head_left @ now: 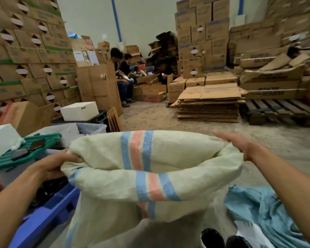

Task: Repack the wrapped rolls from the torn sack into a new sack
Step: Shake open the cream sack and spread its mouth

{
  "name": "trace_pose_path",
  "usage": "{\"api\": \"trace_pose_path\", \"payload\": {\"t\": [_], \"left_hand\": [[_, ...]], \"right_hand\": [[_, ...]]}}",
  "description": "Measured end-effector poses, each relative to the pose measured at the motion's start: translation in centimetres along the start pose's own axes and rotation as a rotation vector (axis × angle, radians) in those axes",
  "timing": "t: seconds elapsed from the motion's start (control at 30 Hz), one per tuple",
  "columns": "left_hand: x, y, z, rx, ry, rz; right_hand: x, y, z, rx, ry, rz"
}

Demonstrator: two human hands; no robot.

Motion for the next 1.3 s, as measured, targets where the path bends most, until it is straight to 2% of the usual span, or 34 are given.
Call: {"api": "trace_pose_path", "payload": {"t": [0.07,0.13,0.17,0.23,0.3,0.37,0.43,0.47,0.5,0.53,0.57,0.6,0.67,0.73,0.83,0.9,0.93,0.97,1.03,1.1,1.17,1.27,1.3], "left_hand": [[0.2,1.3,-1.1,0.039,0.264,-0.268],[0.5,2.5,-1.6,0.067,0.520,-0.662],[0.4,3.1,-2.2,0.115,0.621,-0.823],[0.8,4.1,-3.3,0.239,0.747,-0.967],[2.1,4.8,-3.9,0.303,0.844,-1.007],[3.7,5.7,-4.3,0.336,0.937,-0.939],[4.2,6.4,-4.5,0.321,1.023,-0.735],[4.3,6.5,-5.0,0.279,1.017,-0.571],[4.8,6.2,-5.4,0.231,0.937,-0.367],[5.2,5.3,-6.1,0.176,0.799,-0.140],[6.3,4.4,-6.2,0.109,0.672,0.059],[7.1,3.4,-5.9,0.037,0.598,0.149],[7.3,1.5,-5.1,-0.011,0.516,0.122],[6.0,0.2,-4.0,-0.010,0.473,0.053],[2.9,-1.1,-2.6,0.015,0.358,0.134],[1.1,-1.8,-2.0,-0.037,0.302,0.166],[0.3,-1.9,-2.2,-0.074,0.265,0.126],[0.0,-2.1,-2.4,-0.113,0.213,0.028],[0.1,-1.8,-3.3,-0.121,0.183,-0.246],[0.9,-0.6,-3.9,-0.009,0.340,-0.357],[2.2,0.3,-4.4,0.093,0.507,-0.409],[3.3,1.6,-4.8,0.138,0.862,-0.886],[3.9,1.8,-4.7,0.131,0.956,-0.946]], "right_hand": [[0.5,-1.2,-0.3,-0.090,-0.013,0.260],[1.6,-2.3,-0.3,-0.195,0.030,0.570],[1.9,-2.7,-0.4,-0.259,0.087,0.709],[1.8,-3.8,-0.9,-0.424,0.306,0.886],[1.5,-4.4,-1.0,-0.558,0.615,0.995],[1.3,-4.6,-0.6,-0.585,1.004,1.189],[1.5,-4.5,0.9,-0.605,1.323,1.106],[1.4,-4.2,1.2,-0.584,1.368,1.009],[1.4,-3.9,1.1,-0.530,1.321,0.904],[1.4,-3.3,0.4,-0.434,1.200,0.774],[0.9,-2.4,-0.7,-0.333,1.058,0.538],[0.4,-1.0,-1.8,-0.222,0.907,0.220],[0.0,1.7,-3.6,-0.046,0.655,-0.268],[-1.1,3.0,-4.0,0.063,0.561,-0.401],[-2.8,3.2,-3.1,0.111,0.470,-0.322],[-3.1,2.5,-2.7,0.087,0.318,-0.084],[-3.1,2.1,-2.7,0.063,0.254,0.057],[-3.6,1.6,-3.2,0.005,0.262,0.158],[-3.5,0.5,-3.5,-0.157,0.314,0.189],[-1.9,-0.2,-3.7,-0.286,0.221,0.266],[-0.8,-0.2,-4.3,-0.366,0.202,0.573],[-0.3,0.2,-5.1,-0.488,0.387,0.796],[-0.1,0.1,-5.2,-0.557,0.446,0.824]]}}
Point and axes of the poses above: each hand's wrist, its own z-axis away from the middle knuckle, its own x-axis out of the palm, y = z × x, the point moved 5 cm from there along -z, towards the middle knuckle, and after that the axes turned 9 degrees about z, right-handed, at the moved point
